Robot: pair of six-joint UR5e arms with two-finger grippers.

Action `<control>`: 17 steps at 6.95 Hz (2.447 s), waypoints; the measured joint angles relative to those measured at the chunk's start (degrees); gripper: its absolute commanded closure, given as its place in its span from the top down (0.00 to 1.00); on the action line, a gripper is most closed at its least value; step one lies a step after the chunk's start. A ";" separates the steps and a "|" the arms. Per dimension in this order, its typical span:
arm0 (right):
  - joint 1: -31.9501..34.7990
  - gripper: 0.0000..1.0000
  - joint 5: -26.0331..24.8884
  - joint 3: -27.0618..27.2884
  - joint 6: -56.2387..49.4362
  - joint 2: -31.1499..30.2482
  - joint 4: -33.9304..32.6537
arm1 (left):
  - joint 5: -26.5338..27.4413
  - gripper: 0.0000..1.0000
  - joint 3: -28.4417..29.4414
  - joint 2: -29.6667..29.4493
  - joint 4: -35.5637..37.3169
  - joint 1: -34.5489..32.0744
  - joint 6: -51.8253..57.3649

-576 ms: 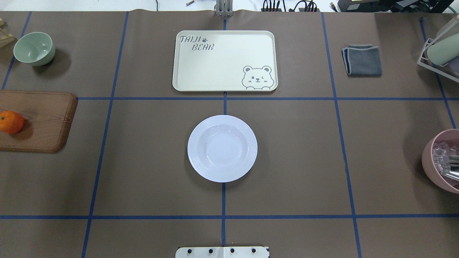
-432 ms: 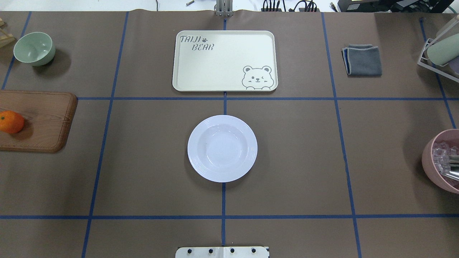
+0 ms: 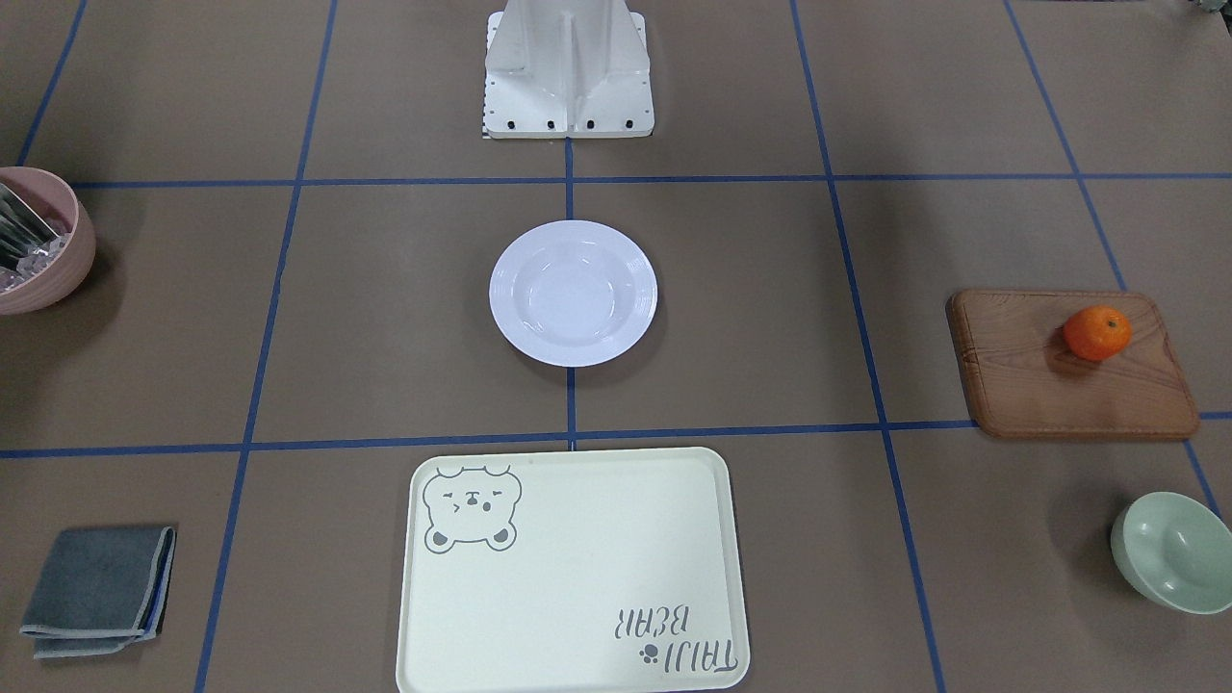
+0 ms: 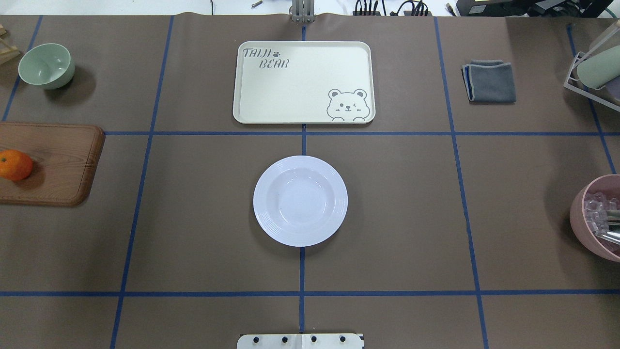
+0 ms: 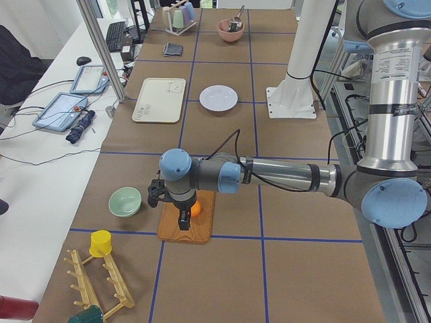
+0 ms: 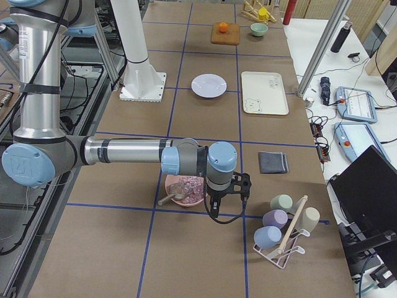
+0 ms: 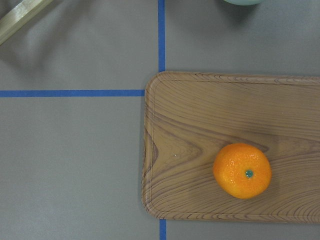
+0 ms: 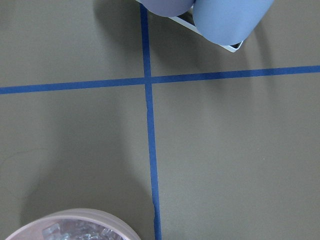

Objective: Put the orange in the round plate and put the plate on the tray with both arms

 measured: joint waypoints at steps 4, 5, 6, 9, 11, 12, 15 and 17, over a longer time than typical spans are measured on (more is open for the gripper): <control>-0.01 1.00 -0.06 -0.01 0.14 -0.01 0.04 | 0.30 0.99 -0.17 0.00 -0.22 0.00 0.15; -0.01 1.00 0.03 -0.01 0.16 -0.01 0.08 | 0.31 0.99 -0.22 -0.03 -0.22 0.02 0.14; -0.01 1.00 0.20 -0.01 0.17 0.00 0.09 | 0.28 0.99 -0.24 -0.15 -0.22 0.05 0.12; -0.04 1.00 0.26 0.05 0.37 0.33 0.39 | 0.08 0.99 -0.79 -2.33 -0.87 1.65 0.19; -0.12 1.00 0.44 -0.18 0.37 1.64 0.47 | 0.05 0.99 0.66 -5.08 -2.39 5.07 0.03; -0.18 1.00 0.47 -0.78 0.35 1.97 0.51 | 0.11 0.99 2.83 -6.20 -3.79 6.62 -0.99; -0.32 1.00 0.73 -2.08 0.76 2.40 0.54 | 1.94 0.99 14.38 -7.39 -24.28 12.52 -18.56; -0.35 1.00 1.00 -2.03 2.17 2.73 0.53 | 4.69 0.99 17.31 -7.40 -30.50 16.34 -23.11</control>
